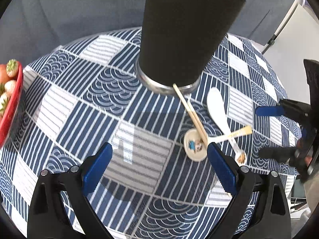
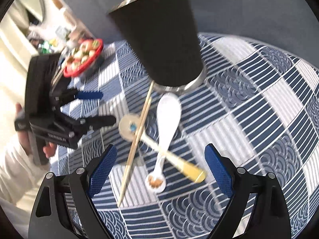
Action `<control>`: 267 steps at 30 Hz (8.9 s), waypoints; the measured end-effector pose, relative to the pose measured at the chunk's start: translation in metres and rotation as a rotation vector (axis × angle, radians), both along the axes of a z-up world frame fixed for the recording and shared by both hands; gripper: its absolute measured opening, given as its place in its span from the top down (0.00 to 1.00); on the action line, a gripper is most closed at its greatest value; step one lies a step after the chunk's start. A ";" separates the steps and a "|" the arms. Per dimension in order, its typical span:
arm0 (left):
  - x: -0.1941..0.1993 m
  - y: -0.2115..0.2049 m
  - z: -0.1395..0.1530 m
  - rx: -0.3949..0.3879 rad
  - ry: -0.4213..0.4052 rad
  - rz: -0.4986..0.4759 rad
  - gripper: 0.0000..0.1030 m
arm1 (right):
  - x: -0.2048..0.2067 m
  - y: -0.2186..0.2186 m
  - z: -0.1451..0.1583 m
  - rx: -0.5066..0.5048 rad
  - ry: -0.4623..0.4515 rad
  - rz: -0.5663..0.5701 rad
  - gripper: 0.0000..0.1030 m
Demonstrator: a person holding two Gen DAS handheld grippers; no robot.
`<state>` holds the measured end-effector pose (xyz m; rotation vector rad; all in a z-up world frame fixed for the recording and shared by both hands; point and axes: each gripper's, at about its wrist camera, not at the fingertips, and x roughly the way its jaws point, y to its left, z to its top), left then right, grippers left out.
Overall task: Organize utensils
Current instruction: 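Withdraw both tools from the holder toward the remaining utensils, then grasp one chopstick with the left tool while the right tool grasps the other, then lift both chopsticks upright and drop them into the black holder, then move both tools back over the two spoons on the cloth, then grasp the yellow-handled cartoon spoon by its handle with the right tool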
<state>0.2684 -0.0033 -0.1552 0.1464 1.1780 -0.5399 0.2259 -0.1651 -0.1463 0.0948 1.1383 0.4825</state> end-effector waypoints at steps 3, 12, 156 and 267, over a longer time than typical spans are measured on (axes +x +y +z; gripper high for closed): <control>-0.008 0.001 -0.004 0.017 0.004 0.007 0.09 | -0.015 0.011 -0.008 -0.040 0.004 0.023 0.19; -0.029 0.000 -0.013 0.091 -0.009 0.005 0.09 | -0.047 0.040 -0.026 -0.156 0.025 0.060 0.28; 0.092 -0.041 0.110 -0.550 -0.447 -0.074 0.96 | 0.175 -0.009 0.170 -0.094 0.644 -0.035 0.96; -0.017 -0.046 -0.008 0.060 0.021 -0.066 0.92 | -0.009 0.022 -0.025 -0.430 0.051 0.514 0.85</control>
